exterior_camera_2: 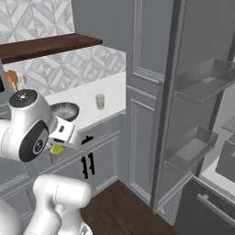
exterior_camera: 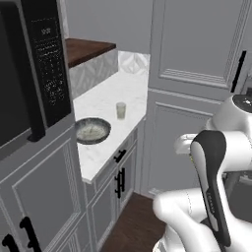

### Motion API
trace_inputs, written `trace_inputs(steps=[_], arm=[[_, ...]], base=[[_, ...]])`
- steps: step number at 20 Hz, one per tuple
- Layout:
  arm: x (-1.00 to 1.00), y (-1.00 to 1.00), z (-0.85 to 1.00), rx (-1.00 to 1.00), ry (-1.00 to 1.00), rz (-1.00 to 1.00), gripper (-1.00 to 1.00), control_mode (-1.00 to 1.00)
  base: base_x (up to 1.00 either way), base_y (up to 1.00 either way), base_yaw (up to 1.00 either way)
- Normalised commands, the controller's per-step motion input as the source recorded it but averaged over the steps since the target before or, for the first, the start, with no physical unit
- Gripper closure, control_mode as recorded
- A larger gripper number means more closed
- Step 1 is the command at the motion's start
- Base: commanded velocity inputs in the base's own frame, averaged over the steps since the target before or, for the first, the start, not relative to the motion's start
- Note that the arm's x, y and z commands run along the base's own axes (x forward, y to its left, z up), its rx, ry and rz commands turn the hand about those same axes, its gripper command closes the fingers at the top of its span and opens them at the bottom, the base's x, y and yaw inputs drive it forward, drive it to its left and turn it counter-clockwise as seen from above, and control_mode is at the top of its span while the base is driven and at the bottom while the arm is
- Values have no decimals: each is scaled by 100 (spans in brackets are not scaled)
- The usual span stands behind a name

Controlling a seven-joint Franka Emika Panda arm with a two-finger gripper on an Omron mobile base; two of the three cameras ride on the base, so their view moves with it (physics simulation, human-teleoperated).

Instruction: Grab a lemon wedge from the fridge and one ice cube from the ice bowl, and put them in the glass of lemonade.

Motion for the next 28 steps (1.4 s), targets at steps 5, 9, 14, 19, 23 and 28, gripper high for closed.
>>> trace_inputs(steps=[5, 9, 14, 19, 23, 28], arm=[[0, 0, 0, 0, 0, 0, 100, 100], [0, 0, 0, 0, 0, 0, 100, 100], [0, 0, 0, 0, 0, 0, 100, 100], [0, 0, 0, 0, 0, 0, 100, 100], [0, 0, 0, 0, 0, 0, 100, 100], [0, 0, 0, 0, 0, 0, 100, 100]], base=[[100, 0, -2], [100, 0, 0], [100, 4, -1], [49, 12, -1], [0, 0, 0], [0, 0, 0]])
